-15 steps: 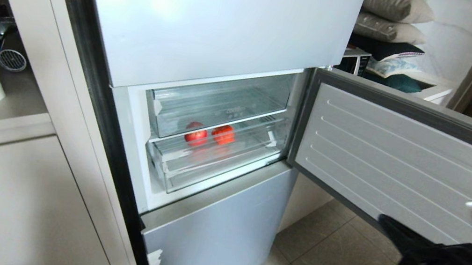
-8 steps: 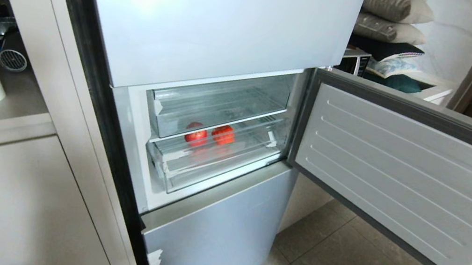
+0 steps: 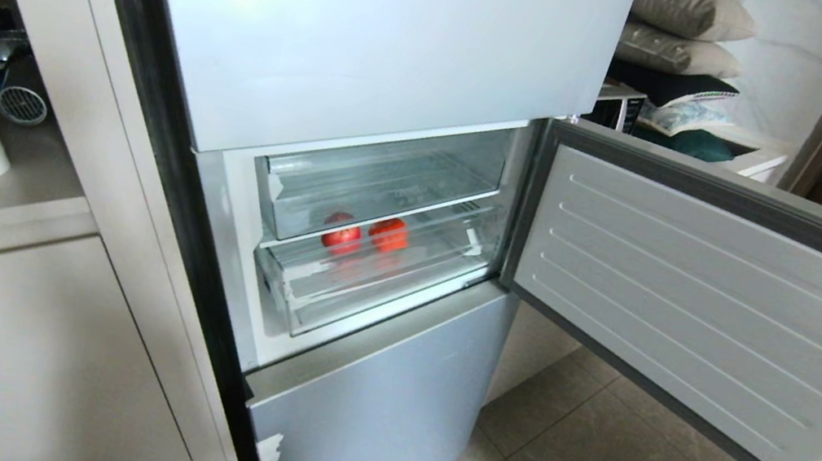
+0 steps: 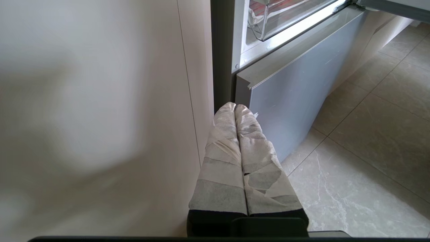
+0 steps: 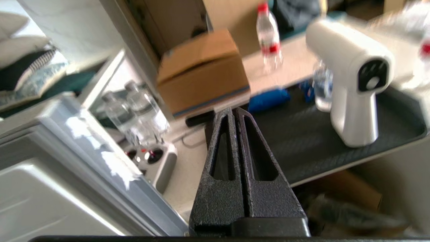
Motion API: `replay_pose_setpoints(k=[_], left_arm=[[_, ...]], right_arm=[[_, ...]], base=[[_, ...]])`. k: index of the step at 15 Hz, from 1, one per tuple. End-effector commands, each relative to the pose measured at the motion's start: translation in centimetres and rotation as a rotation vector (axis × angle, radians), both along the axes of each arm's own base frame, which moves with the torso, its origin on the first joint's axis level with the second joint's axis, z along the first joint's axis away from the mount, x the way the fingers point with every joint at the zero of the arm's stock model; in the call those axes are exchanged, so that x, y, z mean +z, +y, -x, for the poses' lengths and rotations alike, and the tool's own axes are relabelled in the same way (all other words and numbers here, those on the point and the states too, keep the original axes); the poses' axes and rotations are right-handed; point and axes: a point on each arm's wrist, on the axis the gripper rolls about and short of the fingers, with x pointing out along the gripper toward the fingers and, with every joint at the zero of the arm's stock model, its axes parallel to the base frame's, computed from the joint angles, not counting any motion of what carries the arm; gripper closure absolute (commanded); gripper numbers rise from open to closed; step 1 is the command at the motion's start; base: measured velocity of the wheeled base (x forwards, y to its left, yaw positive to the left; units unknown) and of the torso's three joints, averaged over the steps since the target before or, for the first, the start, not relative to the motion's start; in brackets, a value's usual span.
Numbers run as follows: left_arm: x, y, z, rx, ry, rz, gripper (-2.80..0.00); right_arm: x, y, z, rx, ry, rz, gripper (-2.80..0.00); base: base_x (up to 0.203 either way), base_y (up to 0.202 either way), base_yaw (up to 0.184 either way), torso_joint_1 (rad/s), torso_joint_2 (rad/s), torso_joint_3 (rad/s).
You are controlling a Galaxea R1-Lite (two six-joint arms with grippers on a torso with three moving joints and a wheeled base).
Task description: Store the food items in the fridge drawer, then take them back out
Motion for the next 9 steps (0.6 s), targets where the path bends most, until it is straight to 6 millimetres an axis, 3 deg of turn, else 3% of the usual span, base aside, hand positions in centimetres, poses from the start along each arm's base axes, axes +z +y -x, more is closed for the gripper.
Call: replay_pose_setpoints(k=[1,5,9], left_arm=[[0.0,0.0,0.0,0.001,0.003,-0.001,0.00],[0.0,0.0,0.0,0.001,0.003,-0.001,0.00],[0.0,0.0,0.0,0.001,0.002,0.000,0.00]], right_arm=[[-1.5,-5.3,-0.8,0.030,0.018,-0.150,0.00],[-1.8,-11.0,-6.2,0.244,0.007,-0.216,0.00],[-1.4,-13.4,-11.6,0.470,0.007,-0.198,0.00]], base=[[0.000,0.000,0.000,0.000,0.00,0.000],[0.000,0.000,0.000,0.000,0.00,0.000],[0.000,0.000,0.000,0.000,0.00,0.000]])
